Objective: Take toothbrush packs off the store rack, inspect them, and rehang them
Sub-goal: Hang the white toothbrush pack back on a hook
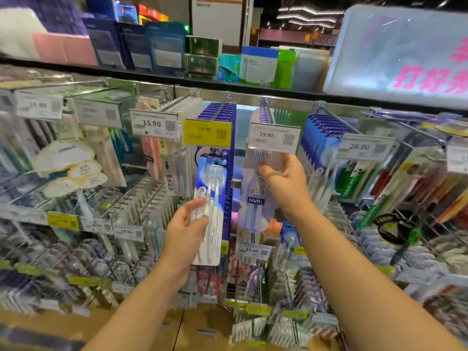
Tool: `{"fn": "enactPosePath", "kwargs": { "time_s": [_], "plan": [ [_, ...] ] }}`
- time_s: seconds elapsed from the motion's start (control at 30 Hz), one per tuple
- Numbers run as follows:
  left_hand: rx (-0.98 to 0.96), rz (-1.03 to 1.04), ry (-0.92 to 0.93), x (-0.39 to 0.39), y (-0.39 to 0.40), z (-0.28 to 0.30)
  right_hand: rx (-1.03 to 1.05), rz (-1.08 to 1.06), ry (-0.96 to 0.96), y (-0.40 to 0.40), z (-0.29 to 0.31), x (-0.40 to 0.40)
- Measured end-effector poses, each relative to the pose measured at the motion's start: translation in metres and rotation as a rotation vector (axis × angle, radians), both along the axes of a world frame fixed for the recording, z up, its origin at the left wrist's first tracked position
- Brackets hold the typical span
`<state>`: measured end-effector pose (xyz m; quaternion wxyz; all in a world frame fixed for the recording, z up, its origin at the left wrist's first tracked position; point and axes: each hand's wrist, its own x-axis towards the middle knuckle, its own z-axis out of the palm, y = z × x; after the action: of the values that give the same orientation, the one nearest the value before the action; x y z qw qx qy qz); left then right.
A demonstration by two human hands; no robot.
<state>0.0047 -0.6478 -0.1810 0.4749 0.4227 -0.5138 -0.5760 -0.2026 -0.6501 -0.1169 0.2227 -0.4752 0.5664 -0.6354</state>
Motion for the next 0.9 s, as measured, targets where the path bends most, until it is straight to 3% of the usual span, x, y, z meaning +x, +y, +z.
{"fn": "enactPosePath", "kwargs": {
  "time_s": [0.23, 0.4, 0.67, 0.8, 0.9],
  "plan": [
    [0.020, -0.001, 0.006, -0.005, -0.001, 0.000, -0.004, -0.147, 0.049, -0.015, 0.002, -0.003],
    [0.039, -0.025, 0.000, -0.004, -0.001, 0.001, -0.009, -0.375, 0.179, -0.031, -0.005, 0.001],
    [0.122, -0.043, 0.047, 0.006, 0.007, 0.003, 0.096, -0.473, 0.173, -0.030, -0.013, 0.010],
    [0.131, -0.075, 0.075, 0.005, 0.016, 0.000, 0.075, -0.518, 0.031, -0.003, -0.033, 0.030],
    [0.086, -0.103, 0.056, 0.006, 0.026, -0.002, 0.109, -0.348, -0.226, 0.020, -0.051, 0.054]
  ]
}}
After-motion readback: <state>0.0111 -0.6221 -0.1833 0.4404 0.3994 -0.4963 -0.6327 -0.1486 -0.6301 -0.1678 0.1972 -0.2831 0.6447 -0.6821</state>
